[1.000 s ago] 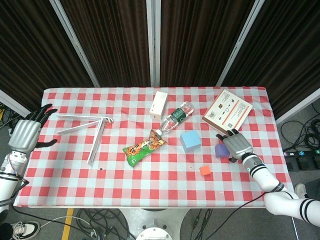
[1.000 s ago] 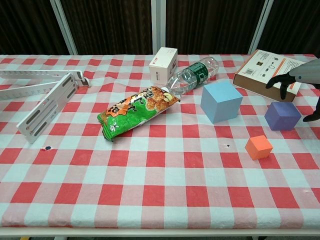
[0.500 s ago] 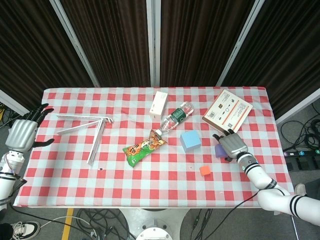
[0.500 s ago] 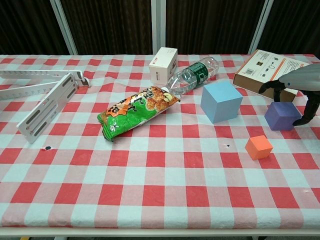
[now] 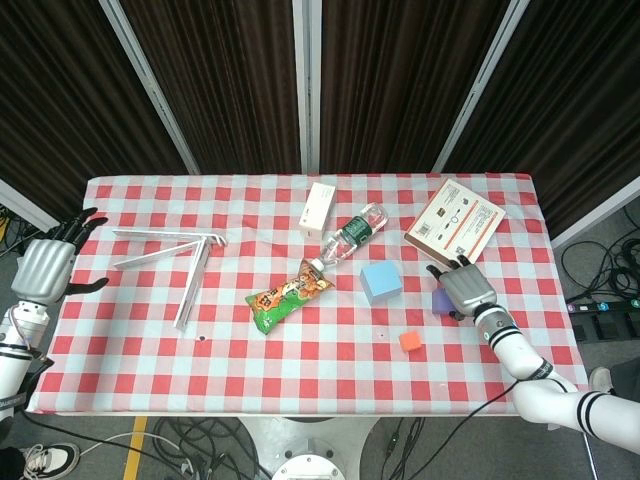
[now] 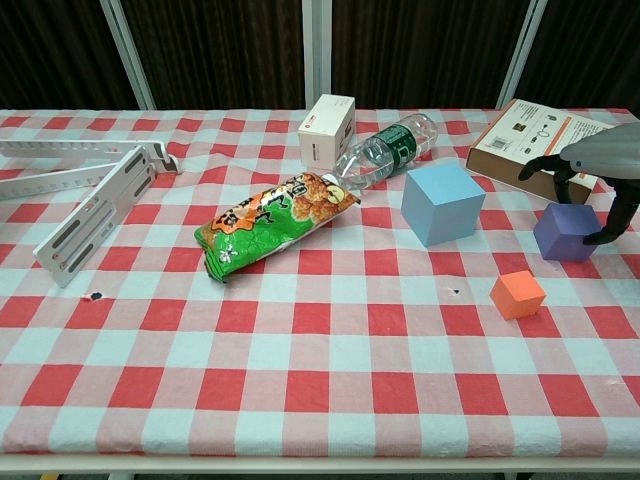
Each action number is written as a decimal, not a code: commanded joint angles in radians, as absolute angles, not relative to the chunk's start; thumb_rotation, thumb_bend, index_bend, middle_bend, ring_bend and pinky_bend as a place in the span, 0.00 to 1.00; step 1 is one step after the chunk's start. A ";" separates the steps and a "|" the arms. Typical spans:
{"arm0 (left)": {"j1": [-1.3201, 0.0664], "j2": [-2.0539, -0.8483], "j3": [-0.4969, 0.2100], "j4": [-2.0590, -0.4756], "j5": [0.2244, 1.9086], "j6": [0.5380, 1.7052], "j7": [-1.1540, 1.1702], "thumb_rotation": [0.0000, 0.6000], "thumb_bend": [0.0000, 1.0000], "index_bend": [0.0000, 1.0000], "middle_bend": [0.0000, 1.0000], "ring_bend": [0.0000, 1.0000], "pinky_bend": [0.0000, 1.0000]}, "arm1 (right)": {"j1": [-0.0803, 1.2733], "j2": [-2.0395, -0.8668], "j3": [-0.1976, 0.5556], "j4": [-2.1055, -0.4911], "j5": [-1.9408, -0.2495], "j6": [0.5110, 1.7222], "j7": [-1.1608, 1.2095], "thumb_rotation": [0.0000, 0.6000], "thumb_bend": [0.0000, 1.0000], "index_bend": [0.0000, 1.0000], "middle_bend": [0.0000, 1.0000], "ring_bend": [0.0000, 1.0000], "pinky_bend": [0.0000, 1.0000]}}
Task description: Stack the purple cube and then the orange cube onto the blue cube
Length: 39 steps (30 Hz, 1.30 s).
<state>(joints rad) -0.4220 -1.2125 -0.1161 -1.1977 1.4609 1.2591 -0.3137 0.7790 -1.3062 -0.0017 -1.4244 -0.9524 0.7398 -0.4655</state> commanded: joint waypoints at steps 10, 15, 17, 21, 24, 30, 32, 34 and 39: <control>-0.426 -1.196 -0.125 -1.216 1.454 1.253 -0.327 1.00 0.07 0.21 0.18 0.16 0.29 | 0.821 -1.144 0.104 -1.596 -0.950 0.779 -0.423 1.00 0.12 0.10 0.43 0.15 0.09; -0.428 -1.198 -0.124 -1.214 1.450 1.242 -0.331 1.00 0.07 0.21 0.19 0.16 0.29 | 0.892 -1.090 0.148 -1.648 -0.891 0.716 -0.433 1.00 0.12 0.10 0.43 0.15 0.09; -0.429 -1.199 -0.124 -1.212 1.450 1.241 -0.332 1.00 0.07 0.21 0.18 0.16 0.29 | 0.921 -1.089 0.156 -1.650 -0.873 0.679 -0.429 1.00 0.12 0.10 0.43 0.15 0.09; -0.429 -1.200 -0.124 -1.207 1.450 1.239 -0.339 1.00 0.07 0.21 0.19 0.16 0.29 | 0.993 -1.108 0.165 -1.605 -0.850 0.551 -0.394 1.00 0.12 0.10 0.43 0.15 0.09; -0.430 -1.201 -0.122 -1.203 1.451 1.238 -0.339 1.00 0.07 0.21 0.19 0.16 0.29 | 1.026 -1.129 0.172 -1.552 -0.877 0.464 -0.344 1.00 0.12 0.10 0.43 0.15 0.09; -0.432 -1.205 -0.128 -1.187 1.441 1.232 -0.344 1.00 0.07 0.21 0.19 0.16 0.29 | 1.050 -1.164 0.182 -1.468 -0.995 0.380 -0.265 1.00 0.12 0.10 0.43 0.15 0.09; -0.435 -1.208 -0.130 -1.179 1.439 1.228 -0.347 1.00 0.07 0.21 0.19 0.16 0.29 | 1.053 -1.173 0.190 -1.446 -1.043 0.369 -0.238 1.00 0.12 0.10 0.43 0.15 0.09; -0.437 -1.210 -0.132 -1.172 1.437 1.224 -0.350 1.00 0.07 0.21 0.19 0.16 0.29 | 1.056 -1.178 0.198 -1.431 -1.077 0.358 -0.211 1.00 0.12 0.10 0.43 0.15 0.09; -0.443 -1.219 -0.134 -1.156 1.433 1.214 -0.356 1.00 0.07 0.21 0.19 0.16 0.29 | 1.071 -1.185 0.206 -1.394 -1.170 0.317 -0.145 1.00 0.12 0.10 0.43 0.15 0.09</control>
<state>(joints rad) -0.4423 -1.2183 -0.1337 -1.1571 1.4333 1.2152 -0.3553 1.0611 -1.1785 0.2003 -1.4139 -1.1364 0.3378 -0.1674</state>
